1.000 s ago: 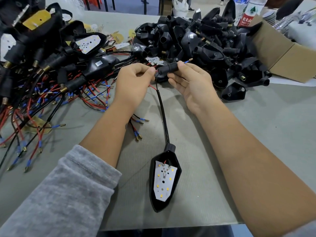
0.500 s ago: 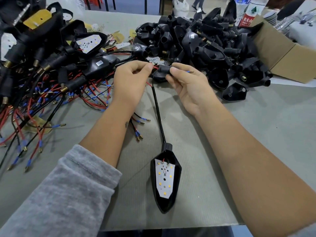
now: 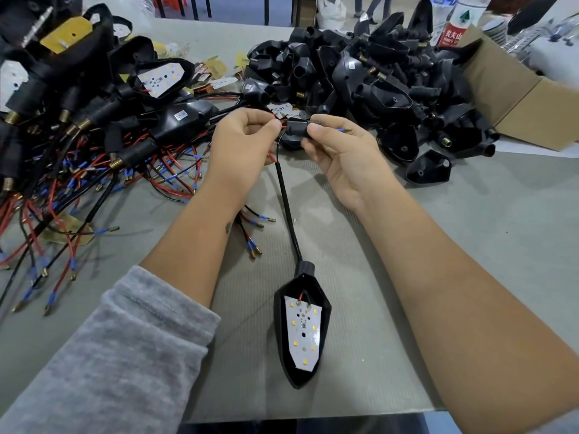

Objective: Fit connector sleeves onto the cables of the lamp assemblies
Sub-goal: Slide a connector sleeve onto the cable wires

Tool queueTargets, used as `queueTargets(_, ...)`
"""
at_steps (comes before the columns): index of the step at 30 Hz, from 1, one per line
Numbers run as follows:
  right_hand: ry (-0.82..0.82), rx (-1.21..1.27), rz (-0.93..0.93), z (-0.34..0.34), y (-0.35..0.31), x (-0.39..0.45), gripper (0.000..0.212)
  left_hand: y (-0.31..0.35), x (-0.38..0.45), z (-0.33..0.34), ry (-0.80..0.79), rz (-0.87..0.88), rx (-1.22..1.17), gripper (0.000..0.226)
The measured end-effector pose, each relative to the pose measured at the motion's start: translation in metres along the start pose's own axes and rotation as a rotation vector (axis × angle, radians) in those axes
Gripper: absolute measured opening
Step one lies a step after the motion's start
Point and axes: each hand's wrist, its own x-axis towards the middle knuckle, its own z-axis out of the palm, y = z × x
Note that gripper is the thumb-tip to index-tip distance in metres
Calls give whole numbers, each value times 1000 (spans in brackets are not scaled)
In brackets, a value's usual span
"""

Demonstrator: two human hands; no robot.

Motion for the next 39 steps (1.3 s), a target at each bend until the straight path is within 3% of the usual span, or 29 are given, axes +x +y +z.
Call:
queueTargets(8,-3,-4,6,0,0,-1,15,-5,0,2,9,100,62,14)
queueTargets(13,20,10,-2,1,-1,-1,15,-4,2,4,60,36,-6,11)
queueTargets(21,1,8,1,0,-3,-3,16,-6,0,2,-26,88,58,13)
queueTargets(26,56,69,1,-2,-3,-1,23,-2,-3,4,-71,38,-1,1)
queueTargets(32,105,118,17,-5,-4,2,13,-1,-5,7,-90,53,32,18)
queueTargets(39,-42,-60,21,0,-3,-3,15,0,-7,7,-73,94,-12,19)
